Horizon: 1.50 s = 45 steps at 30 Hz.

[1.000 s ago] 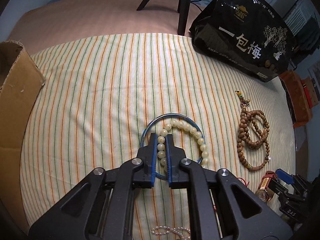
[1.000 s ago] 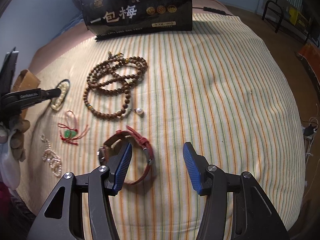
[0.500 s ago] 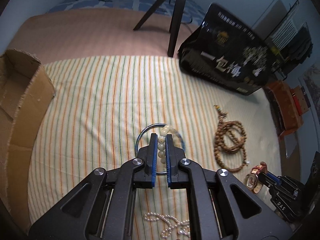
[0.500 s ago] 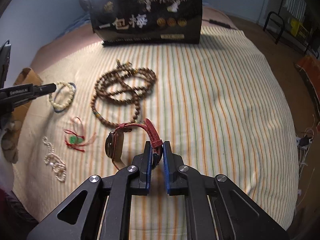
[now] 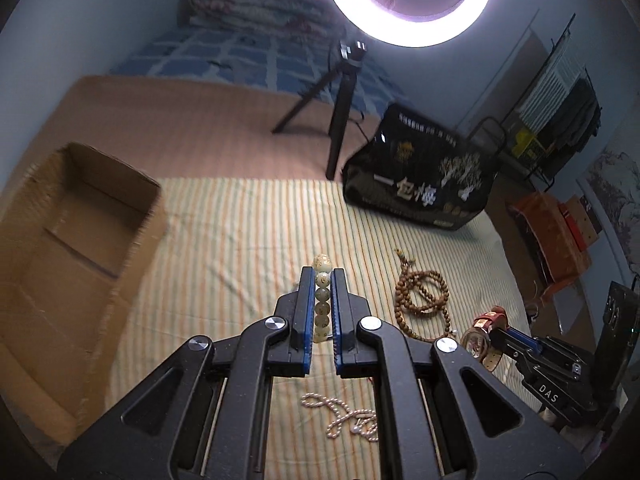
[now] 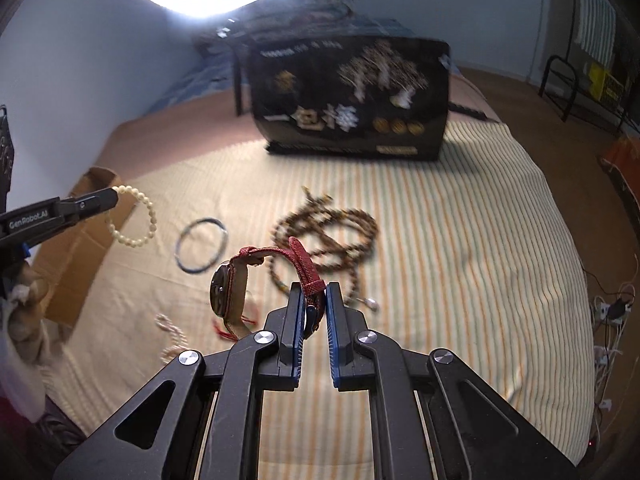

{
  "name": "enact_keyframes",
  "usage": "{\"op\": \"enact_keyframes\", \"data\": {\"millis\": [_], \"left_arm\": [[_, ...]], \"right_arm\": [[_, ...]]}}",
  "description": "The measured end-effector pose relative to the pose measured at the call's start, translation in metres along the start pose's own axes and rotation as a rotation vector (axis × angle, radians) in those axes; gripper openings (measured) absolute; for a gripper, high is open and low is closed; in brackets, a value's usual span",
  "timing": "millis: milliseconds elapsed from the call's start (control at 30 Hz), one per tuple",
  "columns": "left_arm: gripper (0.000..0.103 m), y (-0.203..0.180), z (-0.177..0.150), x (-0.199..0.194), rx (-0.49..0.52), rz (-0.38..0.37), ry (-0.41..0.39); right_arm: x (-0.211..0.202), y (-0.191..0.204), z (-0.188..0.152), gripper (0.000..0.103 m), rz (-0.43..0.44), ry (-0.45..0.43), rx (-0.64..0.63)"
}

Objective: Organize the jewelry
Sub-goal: 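Carry the bracelet and watch into the cardboard box and open both tools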

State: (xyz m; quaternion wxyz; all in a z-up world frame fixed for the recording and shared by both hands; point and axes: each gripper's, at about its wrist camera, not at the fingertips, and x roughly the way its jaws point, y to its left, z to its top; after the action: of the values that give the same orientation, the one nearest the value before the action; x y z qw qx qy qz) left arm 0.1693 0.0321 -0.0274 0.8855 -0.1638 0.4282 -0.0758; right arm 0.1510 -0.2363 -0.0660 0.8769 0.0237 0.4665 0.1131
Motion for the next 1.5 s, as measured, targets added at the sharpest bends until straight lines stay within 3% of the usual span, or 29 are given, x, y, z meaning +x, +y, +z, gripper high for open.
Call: {"op": "enact_keyframes", "data": {"millis": [400,767,1067,1500], "left_arm": [[0.005,0.057,-0.005,-0.075,-0.054,0.041,-0.112],[0.005,0.133,-0.015,-0.122,-0.157,0.143,-0.186],[0.005,0.176,-0.028,-0.134,-0.182,0.235,-0.173],[0.005,0.201,-0.036,-0.137,-0.198,0.315,-0.157]], "right_arm": [[-0.009,0.071,0.016,0.009,0.091,-0.045,-0.08],[0.01,0.156,0.032,0.009,0.199,-0.036,-0.145],[0.041,0.233,0.035,0.009,0.282,-0.006,-0.207],[0.07,0.291,0.034,0.009,0.33,0.01,-0.289]]}}
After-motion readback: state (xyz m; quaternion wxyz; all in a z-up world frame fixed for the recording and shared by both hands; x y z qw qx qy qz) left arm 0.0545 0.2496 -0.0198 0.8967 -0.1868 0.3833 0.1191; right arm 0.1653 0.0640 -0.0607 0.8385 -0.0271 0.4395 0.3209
